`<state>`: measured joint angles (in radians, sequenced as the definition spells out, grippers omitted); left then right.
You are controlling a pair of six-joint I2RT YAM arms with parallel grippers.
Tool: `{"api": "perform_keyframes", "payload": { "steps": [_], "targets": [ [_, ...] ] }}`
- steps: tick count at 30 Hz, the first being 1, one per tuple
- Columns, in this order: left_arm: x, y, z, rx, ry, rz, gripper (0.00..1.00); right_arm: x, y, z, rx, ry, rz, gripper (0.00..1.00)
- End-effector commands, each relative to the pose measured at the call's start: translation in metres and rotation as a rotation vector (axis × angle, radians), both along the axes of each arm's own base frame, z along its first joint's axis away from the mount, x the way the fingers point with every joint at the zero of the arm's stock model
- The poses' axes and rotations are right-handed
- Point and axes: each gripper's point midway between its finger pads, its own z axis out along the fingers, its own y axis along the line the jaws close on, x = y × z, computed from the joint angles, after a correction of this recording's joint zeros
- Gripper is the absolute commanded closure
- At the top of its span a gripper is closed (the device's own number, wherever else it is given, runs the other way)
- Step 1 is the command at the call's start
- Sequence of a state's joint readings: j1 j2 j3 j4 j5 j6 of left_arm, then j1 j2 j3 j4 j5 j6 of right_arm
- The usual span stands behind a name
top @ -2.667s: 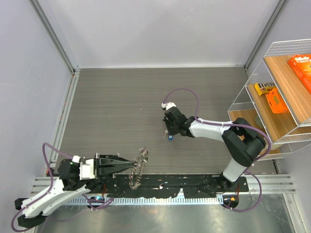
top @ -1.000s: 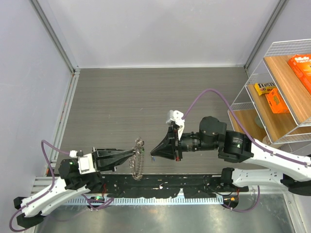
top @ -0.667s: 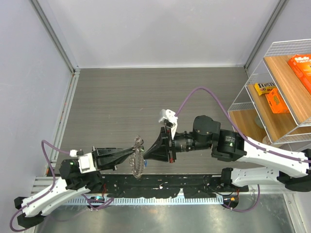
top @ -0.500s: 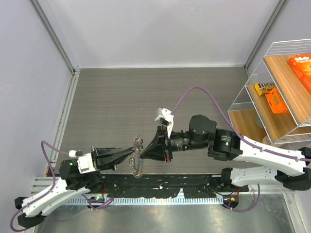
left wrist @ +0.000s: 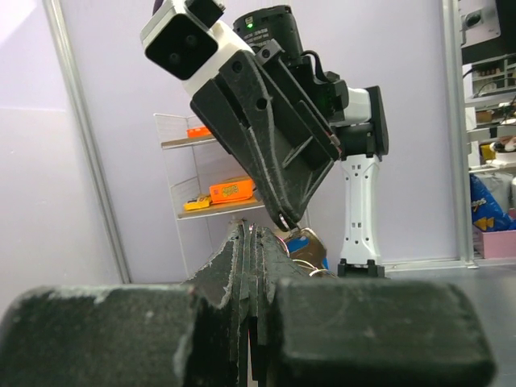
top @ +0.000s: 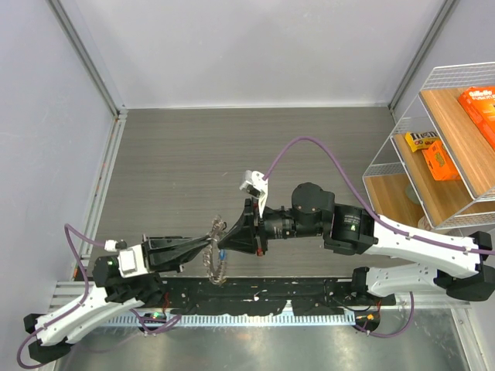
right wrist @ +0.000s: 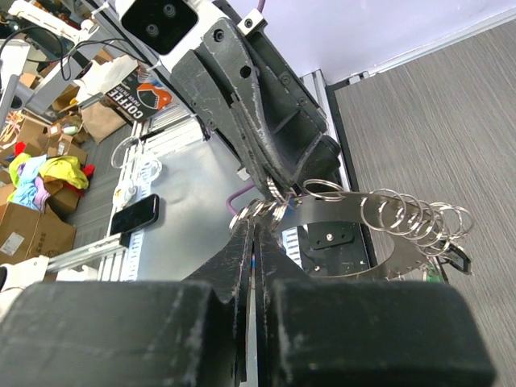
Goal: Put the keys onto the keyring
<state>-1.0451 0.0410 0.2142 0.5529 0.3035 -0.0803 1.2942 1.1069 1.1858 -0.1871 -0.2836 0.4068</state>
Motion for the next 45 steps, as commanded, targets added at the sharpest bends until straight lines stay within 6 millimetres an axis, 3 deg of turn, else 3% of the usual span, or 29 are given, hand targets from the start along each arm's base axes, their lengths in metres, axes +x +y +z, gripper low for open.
{"api": "perform_keyframes", "payload": {
  "steps": [1,25,45],
  "targets": [
    [-0.014,0.014,0.025,-0.105,-0.061,-0.035,1.0,0.006,-0.001,0.033,0.087,-0.011,-0.046,0.94],
    [-0.021,0.01,0.027,-0.101,-0.069,-0.088,1.0,0.014,0.007,0.026,0.062,0.009,-0.087,0.94],
    [-0.017,0.006,0.024,-0.092,-0.047,-0.086,1.0,0.01,0.011,0.045,0.136,0.007,-0.07,0.94]
  ]
}}
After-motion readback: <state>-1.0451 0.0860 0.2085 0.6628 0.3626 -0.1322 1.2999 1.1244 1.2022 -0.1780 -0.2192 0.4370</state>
